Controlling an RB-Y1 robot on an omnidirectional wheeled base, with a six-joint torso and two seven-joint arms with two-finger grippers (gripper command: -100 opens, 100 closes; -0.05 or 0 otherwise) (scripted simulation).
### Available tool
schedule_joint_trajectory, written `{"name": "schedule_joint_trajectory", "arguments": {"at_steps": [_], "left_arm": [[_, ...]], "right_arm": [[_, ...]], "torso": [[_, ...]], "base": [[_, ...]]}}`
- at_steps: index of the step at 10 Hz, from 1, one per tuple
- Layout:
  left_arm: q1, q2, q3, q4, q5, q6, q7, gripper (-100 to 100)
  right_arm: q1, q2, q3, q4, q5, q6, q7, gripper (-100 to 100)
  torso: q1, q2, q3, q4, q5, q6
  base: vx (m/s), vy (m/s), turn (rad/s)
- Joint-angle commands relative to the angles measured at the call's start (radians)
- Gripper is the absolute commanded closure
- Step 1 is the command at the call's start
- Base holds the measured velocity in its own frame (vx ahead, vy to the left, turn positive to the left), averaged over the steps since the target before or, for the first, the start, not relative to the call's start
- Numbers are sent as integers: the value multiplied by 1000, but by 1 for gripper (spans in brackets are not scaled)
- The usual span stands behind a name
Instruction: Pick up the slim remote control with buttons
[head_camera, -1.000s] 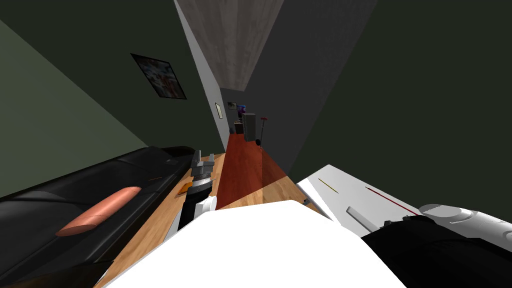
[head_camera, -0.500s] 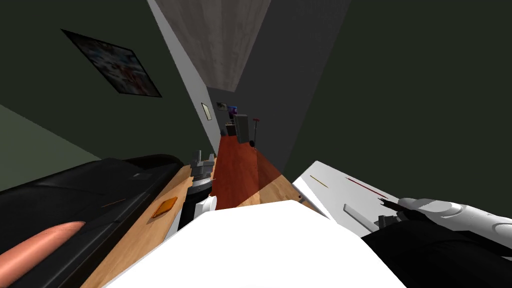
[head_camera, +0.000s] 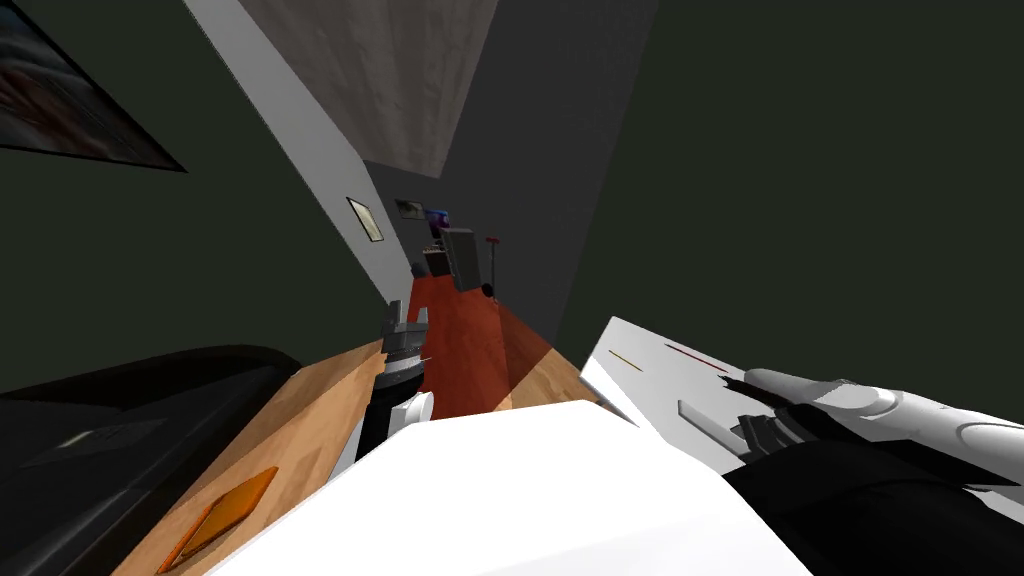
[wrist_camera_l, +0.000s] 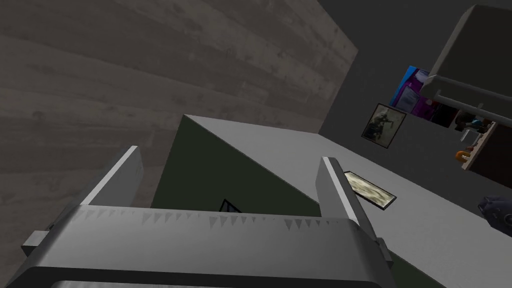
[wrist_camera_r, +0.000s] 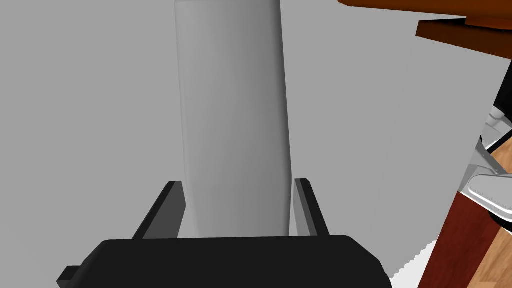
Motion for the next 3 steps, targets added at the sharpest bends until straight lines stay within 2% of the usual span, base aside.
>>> {"name": "schedule_joint_trajectory", "arguments": {"at_steps": [1, 2, 3], "left_arm": [[0, 0, 0, 0, 0, 0, 0, 0], [0, 0, 0, 0, 0, 0, 0, 0], [0, 0, 0, 0, 0, 0, 0, 0]], "right_arm": [[1, -23, -5, -36, 7, 8, 30, 100], [3, -19, -3, -31, 3, 10, 14, 100], [5, -21, -2, -36, 3, 12, 18, 0]], "torso": [[0, 0, 0, 0, 0, 0], [1, 1, 1, 0, 0, 1], [0, 5, 3, 1, 0, -1]], "base": [[170, 18, -383], [72, 21, -86], [12, 5, 15]]}}
